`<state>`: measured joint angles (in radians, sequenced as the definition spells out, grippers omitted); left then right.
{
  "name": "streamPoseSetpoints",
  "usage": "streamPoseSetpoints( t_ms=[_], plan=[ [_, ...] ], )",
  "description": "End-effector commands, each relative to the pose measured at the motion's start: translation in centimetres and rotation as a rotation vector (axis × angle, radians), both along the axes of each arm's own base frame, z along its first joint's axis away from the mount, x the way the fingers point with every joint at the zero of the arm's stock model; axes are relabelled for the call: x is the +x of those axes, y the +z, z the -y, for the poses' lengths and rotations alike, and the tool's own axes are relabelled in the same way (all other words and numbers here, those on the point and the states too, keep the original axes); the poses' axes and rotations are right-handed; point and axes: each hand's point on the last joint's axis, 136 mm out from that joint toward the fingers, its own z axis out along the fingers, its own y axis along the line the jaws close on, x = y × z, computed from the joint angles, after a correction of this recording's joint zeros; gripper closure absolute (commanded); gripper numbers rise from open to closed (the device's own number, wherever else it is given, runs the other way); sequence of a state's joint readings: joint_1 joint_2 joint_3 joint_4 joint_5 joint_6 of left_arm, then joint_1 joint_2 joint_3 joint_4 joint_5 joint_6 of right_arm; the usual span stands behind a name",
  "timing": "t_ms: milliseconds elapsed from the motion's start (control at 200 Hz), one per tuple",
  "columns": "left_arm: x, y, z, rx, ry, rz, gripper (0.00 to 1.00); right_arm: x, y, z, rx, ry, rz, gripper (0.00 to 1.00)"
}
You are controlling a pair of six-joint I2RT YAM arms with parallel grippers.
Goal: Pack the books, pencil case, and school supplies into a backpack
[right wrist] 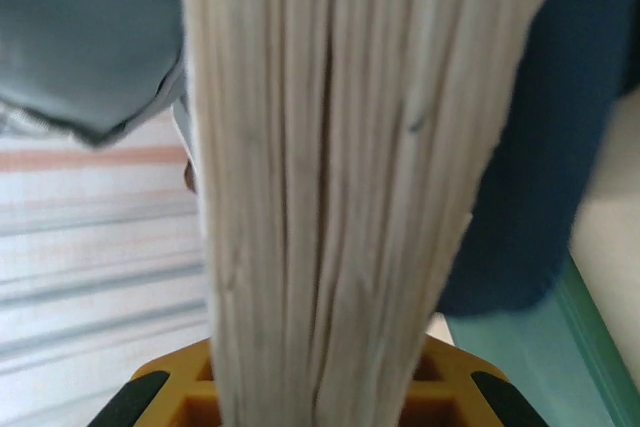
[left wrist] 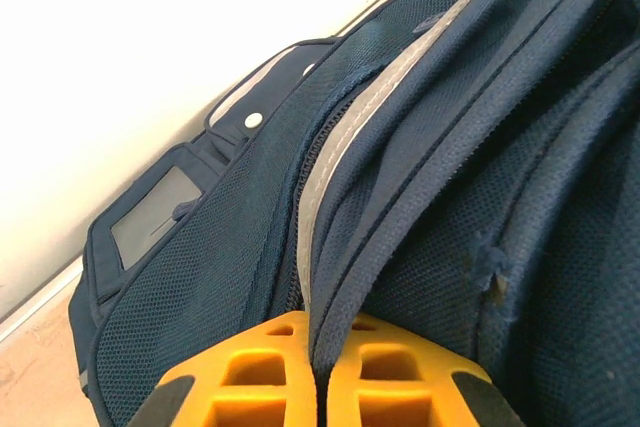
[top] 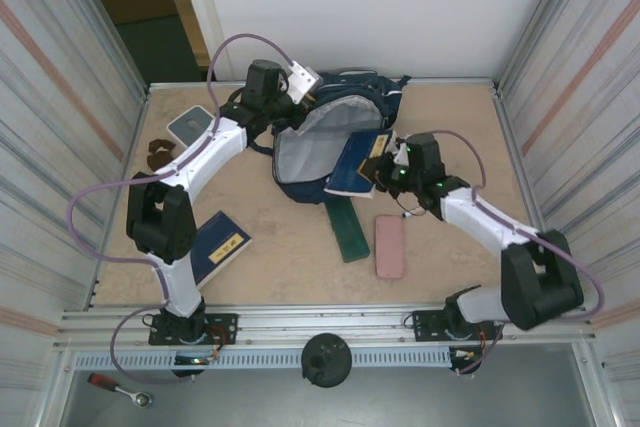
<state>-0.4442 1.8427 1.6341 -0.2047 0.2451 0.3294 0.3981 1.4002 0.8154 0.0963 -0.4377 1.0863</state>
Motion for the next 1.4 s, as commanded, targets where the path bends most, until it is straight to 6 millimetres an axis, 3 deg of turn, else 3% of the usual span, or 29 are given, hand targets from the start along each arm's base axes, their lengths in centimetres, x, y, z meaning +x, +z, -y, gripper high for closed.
streamPoseSetpoints(
  t_ms=[0,215,441,561,666,777,867,1002,1242,1393],
  plan=[
    [0.7,8.8,0.6,-0.158,-0.020,0.187,1.00,5.1,3.8,-2.1,0.055,-0.118,0.147,0.99],
    [1.3,8.4,0.5,-0.180,-0.020,0.157,1.00,11.7,2.4,-5.1,0.024,-0.267,0.184,0.99],
    [1.3,8.3,0.8,-0.209,-0.030,0.133,1.00,17.4,-1.0,-5.3,-0.053,-0.435,0.220,0.92],
    [1.2,8.4,1.0,-0.224,-0.034,0.120,1.00,19.8,-2.3,-5.2,-0.087,-0.487,0.271,0.81],
    [1.3,8.2,1.0,-0.225,-0.032,0.112,1.00,21.0,-2.9,-5.7,-0.148,-0.432,0.302,0.67],
    [1.6,8.1,0.8,-0.225,-0.019,0.106,1.00,20.4,-2.6,-5.8,-0.171,-0.370,0.309,0.55],
    [2.0,8.0,0.6,-0.242,-0.003,0.091,1.00,18.9,-0.8,-5.7,-0.190,-0.317,0.345,0.49],
    [3.1,7.8,0.0,-0.274,0.041,0.054,1.00,15.9,1.0,-5.3,-0.204,-0.250,0.372,0.46],
    [5.7,5.2,-1.1,-0.290,0.129,-0.031,1.00,10.7,3.9,-3.9,-0.212,-0.152,0.431,0.44],
    [7.1,2.6,-1.9,-0.244,0.192,-0.054,1.00,7.1,3.8,-2.0,-0.286,-0.102,0.412,0.44]
  ],
)
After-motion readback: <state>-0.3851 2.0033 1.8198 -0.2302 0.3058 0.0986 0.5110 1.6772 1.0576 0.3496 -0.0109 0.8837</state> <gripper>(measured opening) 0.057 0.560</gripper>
